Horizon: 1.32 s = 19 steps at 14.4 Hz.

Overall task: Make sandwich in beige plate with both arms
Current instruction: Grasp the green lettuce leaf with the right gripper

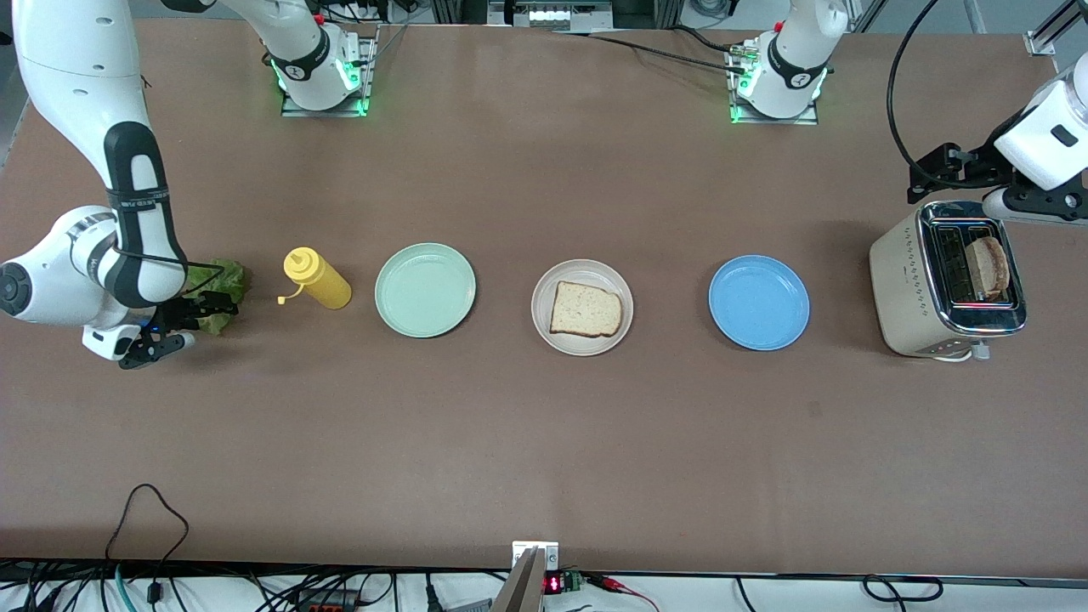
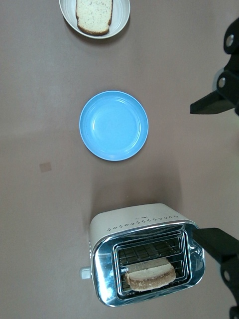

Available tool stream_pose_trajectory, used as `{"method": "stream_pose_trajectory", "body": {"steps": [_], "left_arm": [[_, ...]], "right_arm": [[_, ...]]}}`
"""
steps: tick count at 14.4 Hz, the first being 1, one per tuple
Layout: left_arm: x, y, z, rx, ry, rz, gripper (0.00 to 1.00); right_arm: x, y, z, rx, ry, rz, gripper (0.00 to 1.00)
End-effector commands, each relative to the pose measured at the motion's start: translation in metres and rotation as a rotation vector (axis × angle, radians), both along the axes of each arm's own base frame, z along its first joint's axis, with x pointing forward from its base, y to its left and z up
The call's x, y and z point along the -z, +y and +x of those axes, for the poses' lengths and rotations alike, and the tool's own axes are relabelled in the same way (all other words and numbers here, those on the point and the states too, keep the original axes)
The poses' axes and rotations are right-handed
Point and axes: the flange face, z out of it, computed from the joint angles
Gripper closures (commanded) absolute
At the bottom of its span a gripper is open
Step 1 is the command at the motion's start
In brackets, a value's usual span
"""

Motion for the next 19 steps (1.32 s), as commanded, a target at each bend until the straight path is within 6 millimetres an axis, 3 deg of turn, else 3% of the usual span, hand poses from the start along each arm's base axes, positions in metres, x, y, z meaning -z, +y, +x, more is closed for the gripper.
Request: {"method": "stream_pose_trajectory", "body": {"steps": [1, 3, 6, 9, 12, 19], "left_arm": [[-0.002, 0.012, 0.003, -0.022, 0.012, -0.016, 0.0], [0.005, 0.015, 0.008, -0.028, 0.021, -0.017, 0.0], [0.01, 0.02, 0.011, -0.037, 0.029, -0.017, 0.0], [0.02, 0.016, 0.018, -0.031, 0.036, -0.014, 0.0], [0.019, 0.013, 0.022, -0.037, 0.023, -0.01, 0.0], [0.025, 0.01, 0.025, -0.028, 0.033, -0.011, 0.0]], "right_arm": [[-0.003, -0.002, -0.003, -0.014, 0.011, -0.046, 0.38], [-0.003, -0.003, -0.003, -0.033, 0.018, -0.061, 0.66], [-0.005, -0.004, -0.001, -0.046, 0.019, -0.071, 0.9], [-0.01, -0.003, 0.002, -0.055, 0.019, -0.074, 0.99], [-0.027, 0.001, 0.014, -0.07, -0.014, -0.073, 1.0], [-0.14, 0.034, 0.057, -0.227, -0.086, 0.001, 1.0]]}}
